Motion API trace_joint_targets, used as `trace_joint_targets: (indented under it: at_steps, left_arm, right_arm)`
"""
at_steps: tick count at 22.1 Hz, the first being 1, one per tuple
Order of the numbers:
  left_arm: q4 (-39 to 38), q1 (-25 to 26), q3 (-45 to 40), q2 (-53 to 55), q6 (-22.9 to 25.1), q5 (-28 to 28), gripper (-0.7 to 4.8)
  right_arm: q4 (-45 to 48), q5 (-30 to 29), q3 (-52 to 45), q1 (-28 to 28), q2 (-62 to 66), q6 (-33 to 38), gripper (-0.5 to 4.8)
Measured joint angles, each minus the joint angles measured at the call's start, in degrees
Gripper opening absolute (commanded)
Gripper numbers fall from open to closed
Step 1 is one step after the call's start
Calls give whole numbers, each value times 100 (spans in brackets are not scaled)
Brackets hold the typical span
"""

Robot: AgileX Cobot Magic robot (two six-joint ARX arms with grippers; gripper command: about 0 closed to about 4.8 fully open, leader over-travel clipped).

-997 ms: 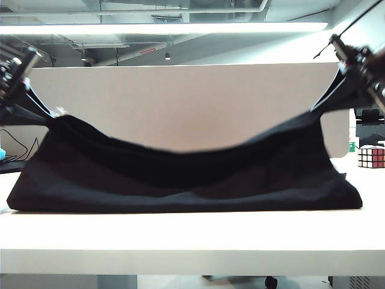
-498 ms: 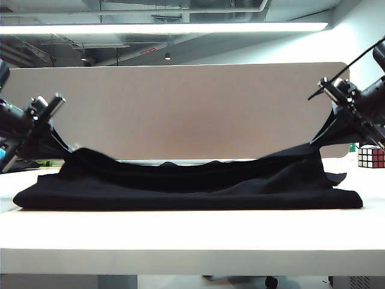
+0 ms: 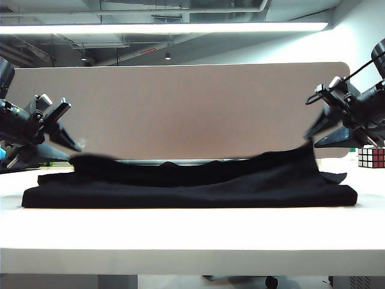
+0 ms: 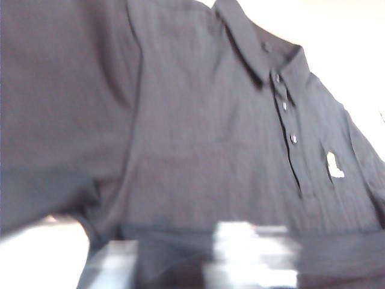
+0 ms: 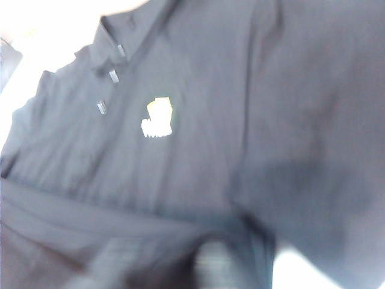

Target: Fold the bottom side of the T-shirt horizontally towards the center, about one-third of the way, then fold the sleeve back towards the center, creating a straight line along the edge of the T-shirt, and finally fold the bottom of the T-shirt up towards the top, creating a neat rectangle.

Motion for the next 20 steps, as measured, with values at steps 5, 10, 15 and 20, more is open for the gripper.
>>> trace_joint_targets:
  at_steps: [5,10,15,20]
  left_arm:
    - [348,39,9,-7,133,13,211]
    - [-83,730,9,-15,131,146,211]
    - [-258,1104,9,-20,-306,-72,212]
    - [85,1027,9,-7,-352,-247,216]
  right_arm:
    - [483,205,0,-22,-4,-33,338]
    - [42,225,0,-682,-76,-17,332]
    - [-463,271,4,-859,-76,278,314]
    - [-236,297,101,-669,94,1034,315]
